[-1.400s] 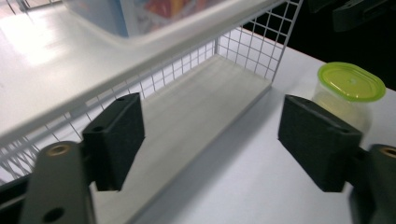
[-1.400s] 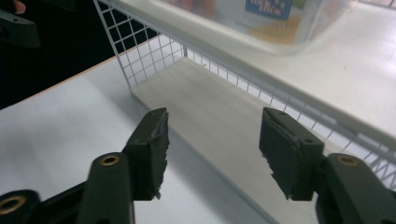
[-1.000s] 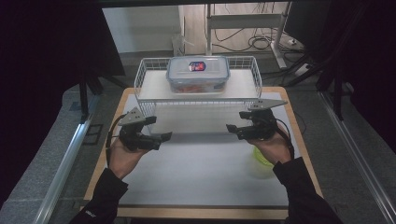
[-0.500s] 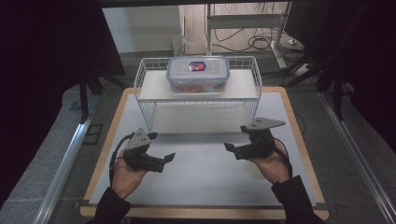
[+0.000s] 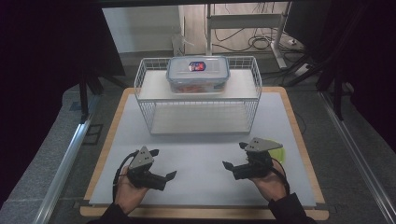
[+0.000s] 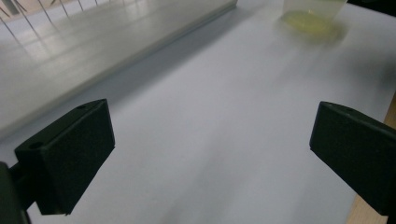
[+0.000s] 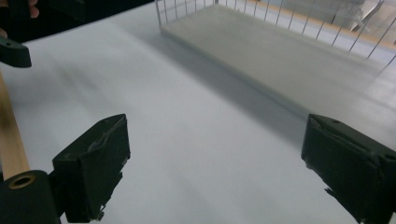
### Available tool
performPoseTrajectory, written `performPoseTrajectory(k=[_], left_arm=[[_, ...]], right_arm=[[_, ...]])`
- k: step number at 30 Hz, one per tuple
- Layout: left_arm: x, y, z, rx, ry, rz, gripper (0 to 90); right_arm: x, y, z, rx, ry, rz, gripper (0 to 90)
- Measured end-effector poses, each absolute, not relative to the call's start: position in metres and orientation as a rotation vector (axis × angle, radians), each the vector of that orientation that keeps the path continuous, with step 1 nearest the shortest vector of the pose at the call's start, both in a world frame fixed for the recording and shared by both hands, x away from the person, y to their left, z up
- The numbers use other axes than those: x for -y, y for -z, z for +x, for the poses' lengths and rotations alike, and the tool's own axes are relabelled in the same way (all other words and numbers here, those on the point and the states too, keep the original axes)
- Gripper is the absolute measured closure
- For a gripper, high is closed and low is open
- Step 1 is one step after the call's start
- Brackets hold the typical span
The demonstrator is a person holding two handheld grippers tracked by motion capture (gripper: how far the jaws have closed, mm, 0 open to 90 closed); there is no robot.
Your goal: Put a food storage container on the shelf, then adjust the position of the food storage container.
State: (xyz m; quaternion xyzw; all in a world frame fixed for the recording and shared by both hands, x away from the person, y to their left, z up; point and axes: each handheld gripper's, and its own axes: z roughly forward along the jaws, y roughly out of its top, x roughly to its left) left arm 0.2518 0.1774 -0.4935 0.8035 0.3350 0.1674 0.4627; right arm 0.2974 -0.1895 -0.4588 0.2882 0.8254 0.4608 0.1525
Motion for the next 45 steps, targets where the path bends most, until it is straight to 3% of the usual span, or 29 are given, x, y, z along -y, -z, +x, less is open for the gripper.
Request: performPoseTrajectory(k=[6, 20, 27, 30, 36, 37, 38, 45], left_arm=[[-0.178, 0.504, 0.247, -0.834, -0.452, 2.01, 0.2], [-0.183, 0.509, 0.239, -0.841, -0.519, 2.036, 1.5], [-0.18, 0.512, 0.238, -0.831, -0.54, 2.067, 2.0], [-0.18, 0.512, 0.238, -0.833, -0.537, 2.067, 2.3], [-0.181, 0.512, 0.238, -0.841, -0.538, 2.061, 2.8], [-0.181, 0.512, 0.238, -0.841, -0.538, 2.061, 2.9], [-0.182, 0.512, 0.238, -0.84, -0.54, 2.059, 2.9], [-0.183, 0.512, 0.238, -0.85, -0.528, 2.051, 3.7]], right_arm=[[0.194, 0.477, 0.294, -2.409, -1.26, 0.867, 7.5], [0.197, 0.479, 0.291, -2.378, -1.203, 0.948, 2.5], [0.202, 0.475, 0.289, -2.355, -1.169, 0.96, 5.2], [0.208, 0.469, 0.287, -2.323, -1.158, 0.982, 12.4], [0.228, 0.457, 0.283, -2.268, -1.14, 1.027, 43.3], [0.228, 0.457, 0.283, -2.268, -1.14, 1.027, 43.3], [0.238, 0.453, 0.282, -2.243, -1.129, 1.043, 57.0], [0.274, 0.446, 0.282, -2.13, -1.073, 1.103, 85.1]])
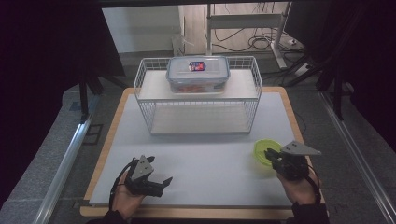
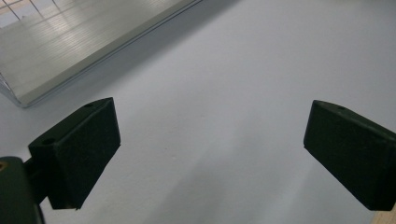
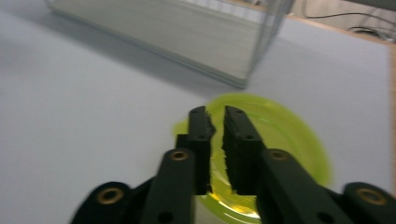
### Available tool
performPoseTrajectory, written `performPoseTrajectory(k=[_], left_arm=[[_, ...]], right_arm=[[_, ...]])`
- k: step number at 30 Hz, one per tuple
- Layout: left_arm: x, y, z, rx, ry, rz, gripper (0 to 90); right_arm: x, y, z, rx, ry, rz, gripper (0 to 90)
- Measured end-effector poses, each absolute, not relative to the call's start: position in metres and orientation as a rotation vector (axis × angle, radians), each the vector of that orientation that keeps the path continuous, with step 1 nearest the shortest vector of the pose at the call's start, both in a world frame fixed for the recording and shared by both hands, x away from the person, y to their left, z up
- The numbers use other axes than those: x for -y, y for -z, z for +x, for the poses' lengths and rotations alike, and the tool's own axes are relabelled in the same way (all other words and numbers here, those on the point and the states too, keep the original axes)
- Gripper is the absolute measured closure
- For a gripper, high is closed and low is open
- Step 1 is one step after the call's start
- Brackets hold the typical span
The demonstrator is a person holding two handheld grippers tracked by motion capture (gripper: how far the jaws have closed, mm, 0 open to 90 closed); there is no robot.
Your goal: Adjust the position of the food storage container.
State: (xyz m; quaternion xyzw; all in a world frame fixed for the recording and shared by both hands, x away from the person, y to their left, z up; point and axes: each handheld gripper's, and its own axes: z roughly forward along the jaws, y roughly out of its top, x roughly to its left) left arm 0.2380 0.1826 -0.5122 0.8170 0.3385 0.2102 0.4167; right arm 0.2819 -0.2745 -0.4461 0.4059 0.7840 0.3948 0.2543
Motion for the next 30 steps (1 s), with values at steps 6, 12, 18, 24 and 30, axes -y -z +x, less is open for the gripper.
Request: performPoseTrajectory(k=[6, 12, 18, 24, 30], left_arm=[[-0.183, 0.513, 0.239, -0.854, -0.526, 2.054, 4.0], [-0.183, 0.514, 0.24, -0.859, -0.521, 2.06, 4.1], [-0.183, 0.516, 0.241, -0.867, -0.512, 2.067, 4.1], [-0.182, 0.517, 0.241, -0.866, -0.508, 2.08, 4.1], [-0.182, 0.517, 0.242, -0.868, -0.505, 2.083, 4.1]], right_arm=[[0.31, 0.445, 0.286, -2.021, -1.024, 1.218, 90.0], [0.33, 0.458, 0.298, -1.995, -0.983, 1.306, 90.0], [0.346, 0.482, 0.319, -2.029, -0.944, 1.417, 90.0], [0.344, 0.496, 0.328, -2.102, -0.939, 1.429, 90.0], [0.336, 0.503, 0.335, -2.158, -0.947, 1.426, 90.0]])
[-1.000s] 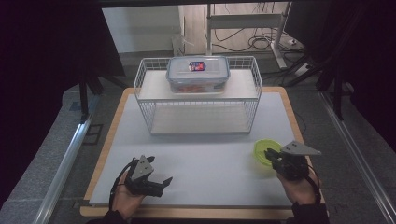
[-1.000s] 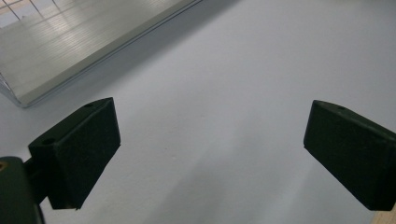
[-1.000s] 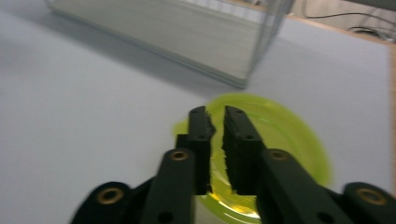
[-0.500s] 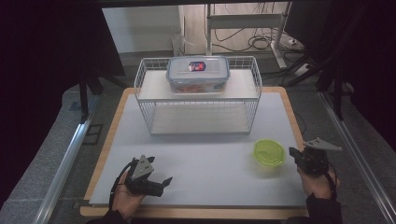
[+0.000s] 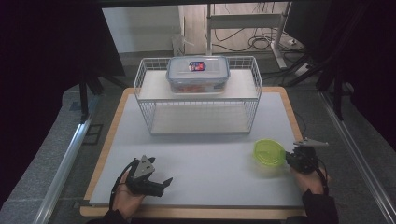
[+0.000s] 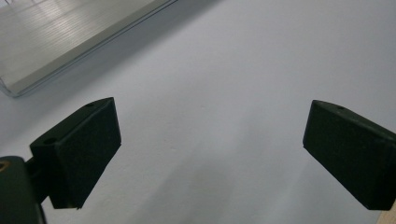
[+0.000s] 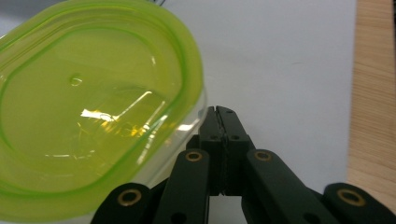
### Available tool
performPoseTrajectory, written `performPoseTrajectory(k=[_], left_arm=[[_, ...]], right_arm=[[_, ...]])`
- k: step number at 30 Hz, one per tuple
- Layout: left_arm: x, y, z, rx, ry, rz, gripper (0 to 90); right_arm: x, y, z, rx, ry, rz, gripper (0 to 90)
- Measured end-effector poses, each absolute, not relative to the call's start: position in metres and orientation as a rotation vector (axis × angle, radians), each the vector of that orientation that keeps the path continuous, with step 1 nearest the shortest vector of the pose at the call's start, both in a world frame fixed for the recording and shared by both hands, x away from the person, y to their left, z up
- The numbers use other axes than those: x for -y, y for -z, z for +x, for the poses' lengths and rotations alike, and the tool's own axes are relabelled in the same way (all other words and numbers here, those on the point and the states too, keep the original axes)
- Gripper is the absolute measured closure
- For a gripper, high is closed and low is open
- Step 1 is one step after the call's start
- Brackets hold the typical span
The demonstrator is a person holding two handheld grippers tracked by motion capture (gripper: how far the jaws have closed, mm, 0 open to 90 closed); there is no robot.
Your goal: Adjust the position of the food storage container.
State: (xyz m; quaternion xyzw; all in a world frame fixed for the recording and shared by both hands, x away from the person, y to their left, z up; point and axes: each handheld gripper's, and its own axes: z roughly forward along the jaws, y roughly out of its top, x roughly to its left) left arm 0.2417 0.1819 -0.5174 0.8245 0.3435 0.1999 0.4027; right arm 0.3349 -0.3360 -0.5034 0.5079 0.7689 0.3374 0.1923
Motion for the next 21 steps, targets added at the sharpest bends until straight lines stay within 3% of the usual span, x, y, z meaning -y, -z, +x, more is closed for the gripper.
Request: performPoseTrajectory(k=[21], left_arm=[[-0.18, 0.519, 0.243, -0.865, -0.508, 2.105, 4.4]], right_arm=[[0.299, 0.512, 0.346, -2.269, -1.007, 1.343, 90.0]])
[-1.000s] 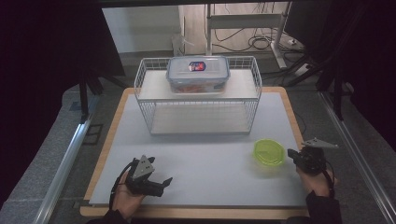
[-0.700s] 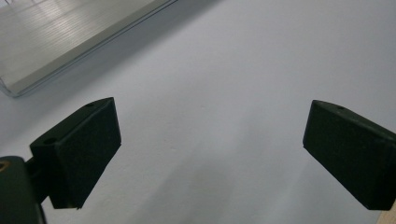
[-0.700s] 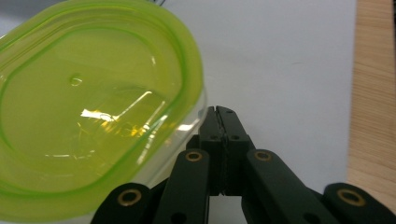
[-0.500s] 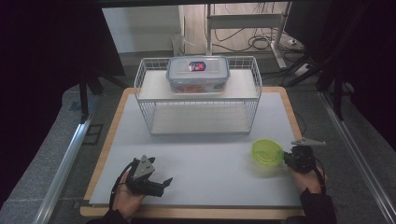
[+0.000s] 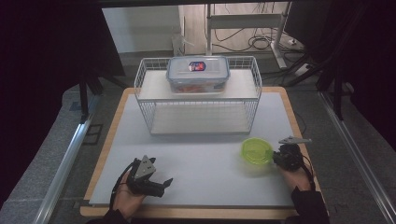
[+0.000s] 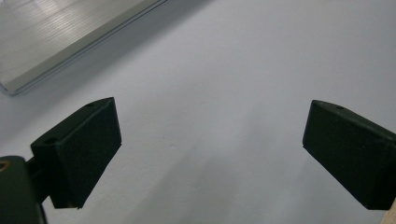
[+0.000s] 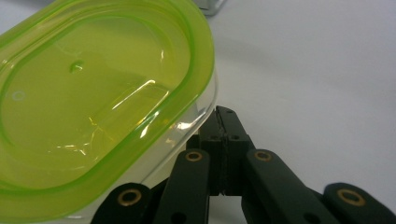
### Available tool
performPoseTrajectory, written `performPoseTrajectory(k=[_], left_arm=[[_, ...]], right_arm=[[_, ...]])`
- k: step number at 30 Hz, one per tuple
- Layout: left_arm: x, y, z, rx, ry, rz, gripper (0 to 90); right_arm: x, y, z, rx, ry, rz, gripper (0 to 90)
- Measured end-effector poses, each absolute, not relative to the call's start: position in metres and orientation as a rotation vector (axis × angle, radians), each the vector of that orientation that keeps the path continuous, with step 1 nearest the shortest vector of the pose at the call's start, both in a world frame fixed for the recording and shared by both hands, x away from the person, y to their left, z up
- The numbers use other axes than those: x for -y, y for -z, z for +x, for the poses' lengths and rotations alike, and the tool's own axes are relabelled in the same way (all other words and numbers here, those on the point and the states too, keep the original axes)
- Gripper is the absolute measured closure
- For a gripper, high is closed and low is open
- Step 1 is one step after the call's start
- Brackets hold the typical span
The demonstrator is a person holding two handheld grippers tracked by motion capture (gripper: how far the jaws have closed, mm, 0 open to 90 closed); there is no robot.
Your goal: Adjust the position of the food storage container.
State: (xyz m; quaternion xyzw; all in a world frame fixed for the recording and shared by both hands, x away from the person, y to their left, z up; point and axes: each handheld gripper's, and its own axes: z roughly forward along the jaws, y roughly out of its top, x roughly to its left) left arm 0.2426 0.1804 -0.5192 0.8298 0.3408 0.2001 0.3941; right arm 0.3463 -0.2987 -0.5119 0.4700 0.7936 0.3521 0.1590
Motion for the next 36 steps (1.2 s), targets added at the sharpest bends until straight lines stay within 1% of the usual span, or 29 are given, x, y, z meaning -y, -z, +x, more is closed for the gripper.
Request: performPoseTrajectory(k=[8, 16, 36], left_arm=[[-0.181, 0.519, 0.243, -0.867, -0.507, 2.105, 4.4], [-0.181, 0.519, 0.243, -0.866, -0.509, 2.111, 4.4], [-0.182, 0.519, 0.243, -0.866, -0.509, 2.111, 4.6]], right_arm=[[0.275, 0.514, 0.35, -2.313, -1.033, 1.292, 90.0], [0.239, 0.517, 0.349, -2.384, -1.042, 1.204, 89.9], [0.165, 0.524, 0.346, -2.487, -1.097, 1.088, 89.9]])
